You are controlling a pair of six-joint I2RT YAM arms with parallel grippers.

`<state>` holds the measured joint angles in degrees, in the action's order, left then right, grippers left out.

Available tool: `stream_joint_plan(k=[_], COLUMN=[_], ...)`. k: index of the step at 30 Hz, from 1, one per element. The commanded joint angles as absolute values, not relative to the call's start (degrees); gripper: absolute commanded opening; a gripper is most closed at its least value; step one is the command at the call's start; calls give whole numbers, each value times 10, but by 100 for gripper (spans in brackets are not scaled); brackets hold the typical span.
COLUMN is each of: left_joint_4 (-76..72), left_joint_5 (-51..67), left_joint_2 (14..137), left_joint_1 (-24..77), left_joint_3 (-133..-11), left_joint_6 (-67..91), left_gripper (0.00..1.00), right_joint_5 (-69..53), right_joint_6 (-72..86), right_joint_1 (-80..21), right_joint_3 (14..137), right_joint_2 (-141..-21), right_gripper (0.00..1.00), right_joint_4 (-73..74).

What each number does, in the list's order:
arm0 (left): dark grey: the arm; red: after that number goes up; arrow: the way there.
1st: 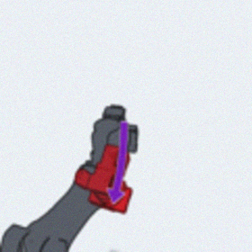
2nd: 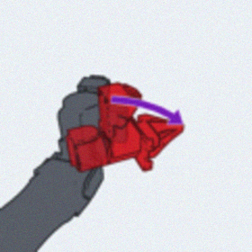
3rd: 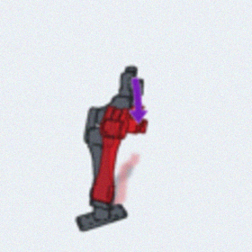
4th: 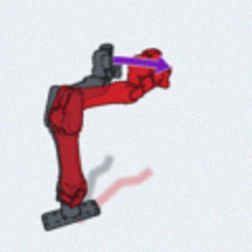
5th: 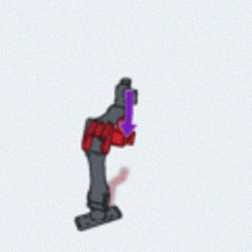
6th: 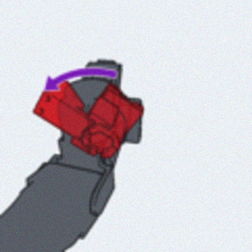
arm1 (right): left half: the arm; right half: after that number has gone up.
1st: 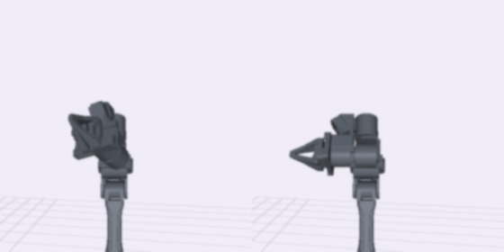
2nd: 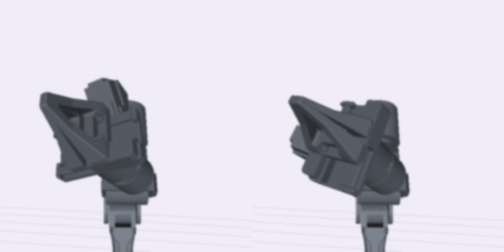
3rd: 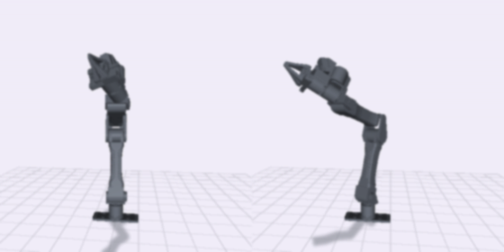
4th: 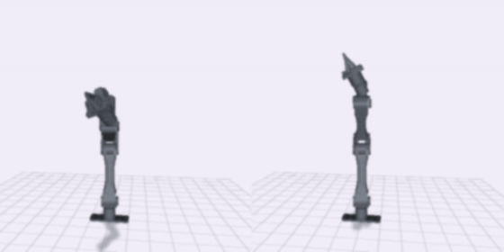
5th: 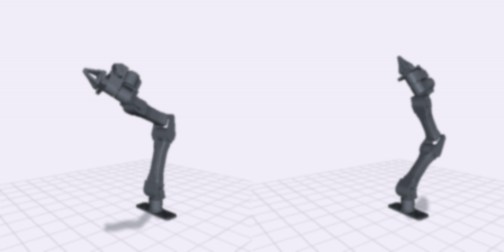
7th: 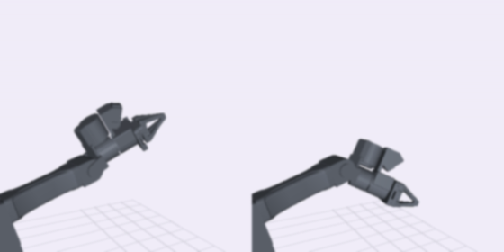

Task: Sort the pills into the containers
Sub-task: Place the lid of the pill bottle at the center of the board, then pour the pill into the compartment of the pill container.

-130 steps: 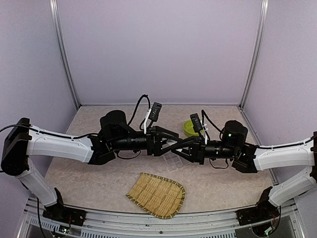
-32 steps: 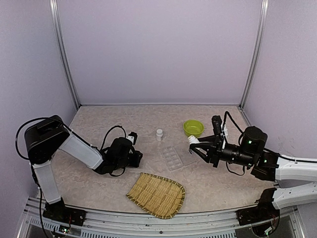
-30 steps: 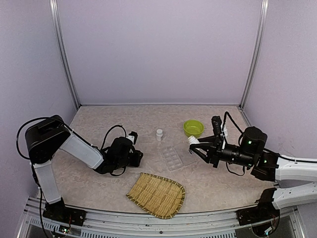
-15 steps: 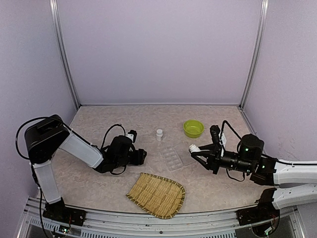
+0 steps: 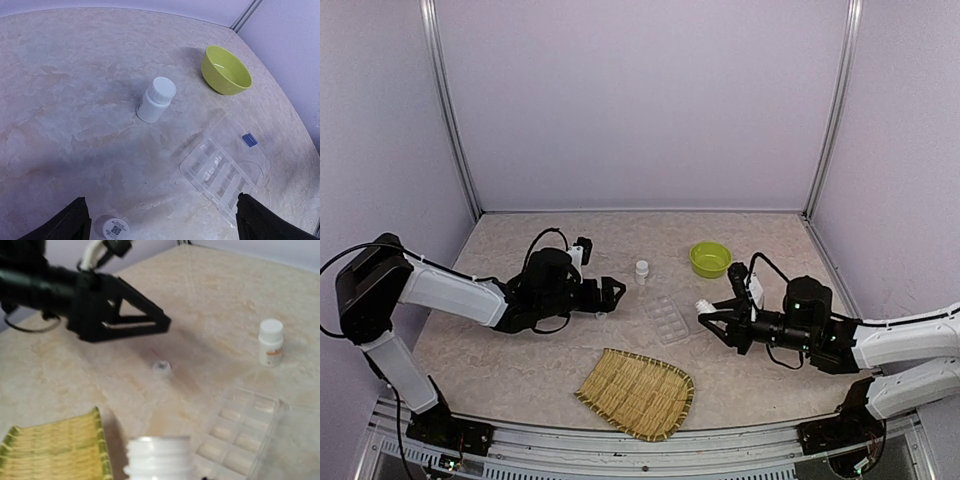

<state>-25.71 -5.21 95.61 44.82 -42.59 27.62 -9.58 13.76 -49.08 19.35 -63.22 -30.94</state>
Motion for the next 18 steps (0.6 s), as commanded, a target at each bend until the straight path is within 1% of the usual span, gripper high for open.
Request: stream_joint_plan(k=[1, 7, 18], left_joint_4=[-227, -248, -294], left_joint_5=[-2, 23, 58], left_joint_2=[937, 952, 964], left_joint_1=[448, 456, 461], left_joint_3=[-445, -439, -416], left_joint_6=[264, 251, 249], left_gripper=[99, 99, 99], right_joint_5=[-83, -72, -57], right_joint_6=[131, 134, 113], right_joint_1=[-486, -487, -487], right_joint_3=[188, 192, 233], right_joint_2=[-672, -727, -791], right_gripper=[22, 24, 24], right_joint_4=[-359, -387, -314])
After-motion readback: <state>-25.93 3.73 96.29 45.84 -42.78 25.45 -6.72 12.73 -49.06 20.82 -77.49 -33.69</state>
